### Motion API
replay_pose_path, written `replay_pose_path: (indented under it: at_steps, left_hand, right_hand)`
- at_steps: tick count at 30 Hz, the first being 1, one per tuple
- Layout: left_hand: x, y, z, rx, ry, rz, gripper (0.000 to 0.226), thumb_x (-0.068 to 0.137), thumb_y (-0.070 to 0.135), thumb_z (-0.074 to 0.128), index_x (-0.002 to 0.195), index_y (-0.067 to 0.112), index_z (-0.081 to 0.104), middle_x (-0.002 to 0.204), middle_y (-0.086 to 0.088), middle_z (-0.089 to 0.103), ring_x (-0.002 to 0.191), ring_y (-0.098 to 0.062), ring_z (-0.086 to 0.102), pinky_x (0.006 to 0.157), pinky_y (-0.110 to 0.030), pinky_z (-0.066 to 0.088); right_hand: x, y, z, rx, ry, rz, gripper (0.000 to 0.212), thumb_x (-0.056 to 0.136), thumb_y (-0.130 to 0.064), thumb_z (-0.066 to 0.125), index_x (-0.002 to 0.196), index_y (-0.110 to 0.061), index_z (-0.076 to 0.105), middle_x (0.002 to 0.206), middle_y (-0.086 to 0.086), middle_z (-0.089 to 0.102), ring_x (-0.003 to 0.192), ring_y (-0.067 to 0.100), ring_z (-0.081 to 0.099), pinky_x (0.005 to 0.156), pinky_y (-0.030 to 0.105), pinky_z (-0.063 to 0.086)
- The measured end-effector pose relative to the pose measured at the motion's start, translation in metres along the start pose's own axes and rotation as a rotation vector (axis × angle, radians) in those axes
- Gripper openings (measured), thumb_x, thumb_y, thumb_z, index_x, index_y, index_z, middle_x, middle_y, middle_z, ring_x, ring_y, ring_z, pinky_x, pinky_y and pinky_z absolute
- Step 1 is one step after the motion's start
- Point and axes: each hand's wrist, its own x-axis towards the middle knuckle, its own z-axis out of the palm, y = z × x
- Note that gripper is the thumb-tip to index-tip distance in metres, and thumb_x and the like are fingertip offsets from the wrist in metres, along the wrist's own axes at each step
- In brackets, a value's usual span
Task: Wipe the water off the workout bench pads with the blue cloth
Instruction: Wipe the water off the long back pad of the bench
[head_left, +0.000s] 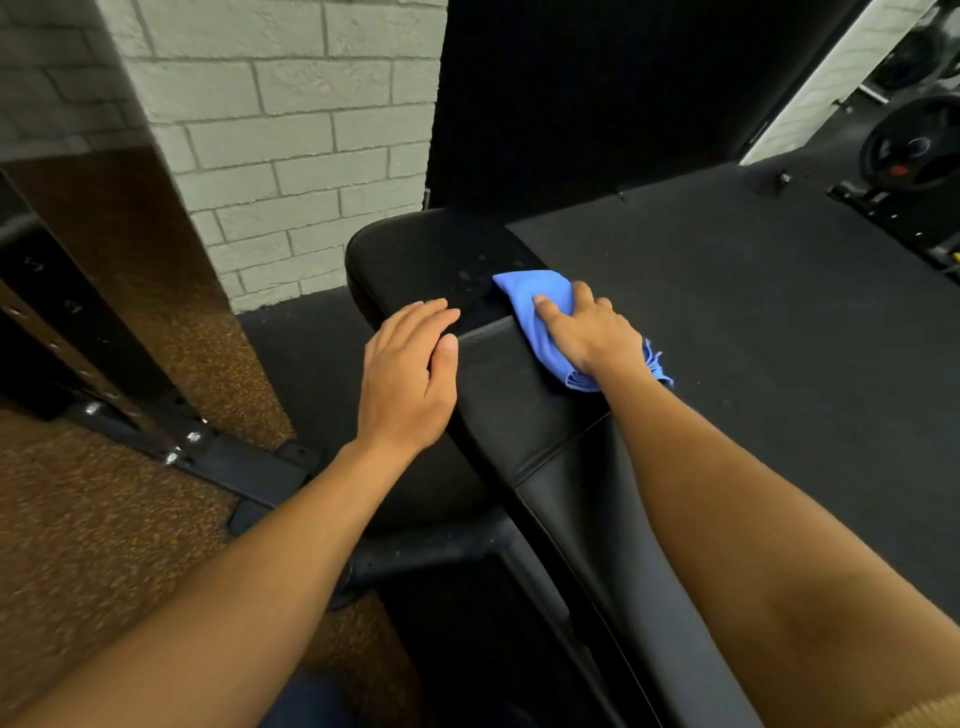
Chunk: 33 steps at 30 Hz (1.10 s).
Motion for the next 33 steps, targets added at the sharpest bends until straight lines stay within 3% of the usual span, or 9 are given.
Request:
replay_pose_path:
  at_steps: [4,8,11,16,21,33]
  left_hand:
    - [-0.005,0.004,-0.007,0.003,0.003,-0.021,0.039,0.103,0.03,0.042,0.134,0.019,0.065,0.143,0.004,0.059,0.139,-0.012,0.045,0.116,-0.042,0.032]
    - [-0.008,0.006,-0.009,-0.015,0.003,-0.039,0.04,0.103,0.03,0.042,0.133,0.019,0.065,0.143,0.004,0.059,0.138,-0.014,0.045,0.116,-0.046,0.033]
    - [-0.015,0.007,-0.011,-0.043,0.018,-0.056,0.039,0.102,0.027,0.042,0.132,0.018,0.066,0.142,0.002,0.06,0.137,-0.016,0.047,0.115,-0.048,0.035]
    - [-0.029,-0.002,-0.019,-0.109,0.07,-0.066,0.039,0.102,0.025,0.043,0.129,0.013,0.067,0.139,-0.003,0.062,0.133,-0.021,0.051,0.112,-0.052,0.038]
    - [-0.041,-0.006,-0.021,-0.128,0.081,-0.065,0.04,0.102,0.026,0.041,0.129,0.013,0.067,0.139,-0.002,0.062,0.133,-0.021,0.05,0.112,-0.052,0.038]
    - [-0.021,-0.002,-0.002,-0.111,0.07,0.01,0.042,0.103,0.029,0.04,0.131,0.013,0.066,0.143,0.0,0.06,0.14,-0.02,0.047,0.116,-0.047,0.034]
  right_hand:
    - [-0.014,-0.003,-0.001,-0.057,-0.011,-0.032,0.087,0.088,-0.079,0.025,0.158,-0.029,0.013,0.158,0.011,0.029,0.14,0.04,0.033,0.108,0.06,0.028]
    - [-0.04,-0.007,0.006,-0.144,-0.027,-0.107,0.091,0.086,-0.084,0.02,0.16,-0.032,0.004,0.168,0.007,-0.002,0.153,0.036,0.0,0.113,0.072,0.001]
    - [-0.065,-0.014,0.016,-0.148,-0.028,-0.161,0.092,0.087,-0.084,0.018,0.16,-0.031,0.001,0.168,0.007,-0.011,0.153,0.035,-0.013,0.114,0.071,-0.007]
    - [-0.12,-0.037,0.035,-0.141,0.015,-0.218,0.089,0.091,-0.079,0.02,0.161,-0.027,0.002,0.168,0.011,-0.009,0.153,0.036,-0.013,0.113,0.068,-0.011]
    - [-0.15,-0.049,0.053,-0.204,0.113,-0.216,0.083,0.096,-0.07,0.022,0.161,-0.02,0.004,0.168,0.016,-0.003,0.153,0.039,-0.007,0.116,0.066,-0.003]
    - [-0.08,-0.043,0.029,-0.041,0.035,-0.124,0.092,0.089,-0.081,0.022,0.161,-0.025,0.005,0.169,0.007,-0.006,0.154,0.03,-0.014,0.117,0.064,-0.012]
